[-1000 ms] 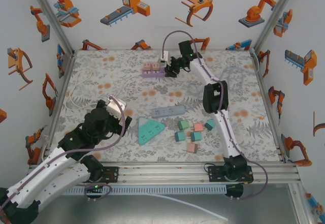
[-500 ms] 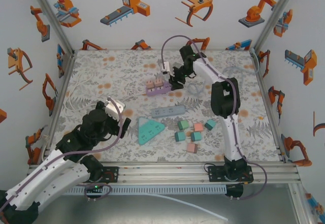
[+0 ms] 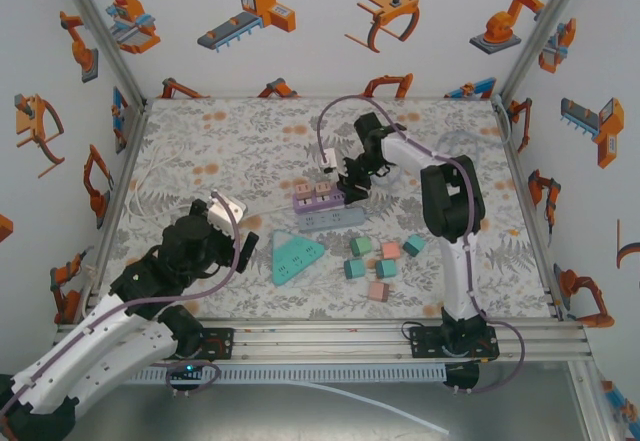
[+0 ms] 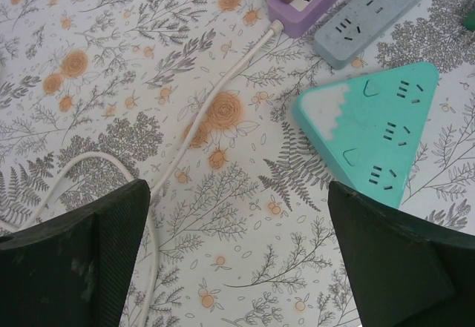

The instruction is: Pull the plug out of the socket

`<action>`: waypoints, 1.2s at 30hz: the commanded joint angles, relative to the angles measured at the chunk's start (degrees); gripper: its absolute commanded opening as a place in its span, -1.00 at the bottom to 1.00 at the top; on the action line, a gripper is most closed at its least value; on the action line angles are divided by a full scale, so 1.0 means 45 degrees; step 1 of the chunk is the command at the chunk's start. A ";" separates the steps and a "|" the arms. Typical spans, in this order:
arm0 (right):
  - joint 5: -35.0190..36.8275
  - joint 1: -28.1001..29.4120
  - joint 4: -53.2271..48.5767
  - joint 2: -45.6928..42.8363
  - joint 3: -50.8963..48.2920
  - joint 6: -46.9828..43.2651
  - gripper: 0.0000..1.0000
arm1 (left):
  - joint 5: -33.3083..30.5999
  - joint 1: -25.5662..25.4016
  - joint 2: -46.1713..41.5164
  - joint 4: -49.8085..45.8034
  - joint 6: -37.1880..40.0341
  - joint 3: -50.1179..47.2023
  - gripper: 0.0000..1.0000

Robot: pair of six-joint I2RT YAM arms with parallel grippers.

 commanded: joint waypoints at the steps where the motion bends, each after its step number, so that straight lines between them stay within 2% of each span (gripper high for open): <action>1: 0.0492 0.0103 0.0496 -0.0572 -0.0415 0.0009 0.12 | 0.0071 -0.0065 0.0120 0.0268 -0.0176 0.0080 0.94; 6: 0.0411 0.0137 0.0601 -0.1202 -0.0351 0.0009 0.28 | 0.0108 -0.0065 0.0360 0.0357 -0.0346 0.0057 0.94; 13: 0.0009 0.0148 0.0505 -0.2487 -0.0328 -0.0050 0.27 | -0.0253 -0.0056 0.0022 0.0566 -0.0889 -0.0187 0.94; 18: -0.0341 0.0308 0.1181 -0.3943 -0.0805 0.0606 0.27 | -0.0727 0.0220 0.0320 0.1375 -0.2384 -0.0148 0.94; 22: -0.0134 0.0923 0.3258 -0.4968 -0.1887 0.2721 0.28 | 0.0723 0.1397 0.1771 0.2128 -0.3682 0.0289 0.94; 26: 0.0286 0.1767 0.3994 -0.5342 -0.2573 0.2841 0.30 | 0.2467 0.2658 0.3657 0.2483 -0.4694 0.1323 0.94; 32: 0.1585 0.2527 0.3763 -0.4491 -0.2215 0.2425 0.29 | 0.4389 0.3500 0.6373 0.4178 -0.5368 0.2056 0.94; 36: 0.1847 0.2569 0.3411 -0.3698 -0.1734 0.2226 0.25 | 0.4737 0.3859 0.7904 0.5126 -0.5574 0.2313 0.98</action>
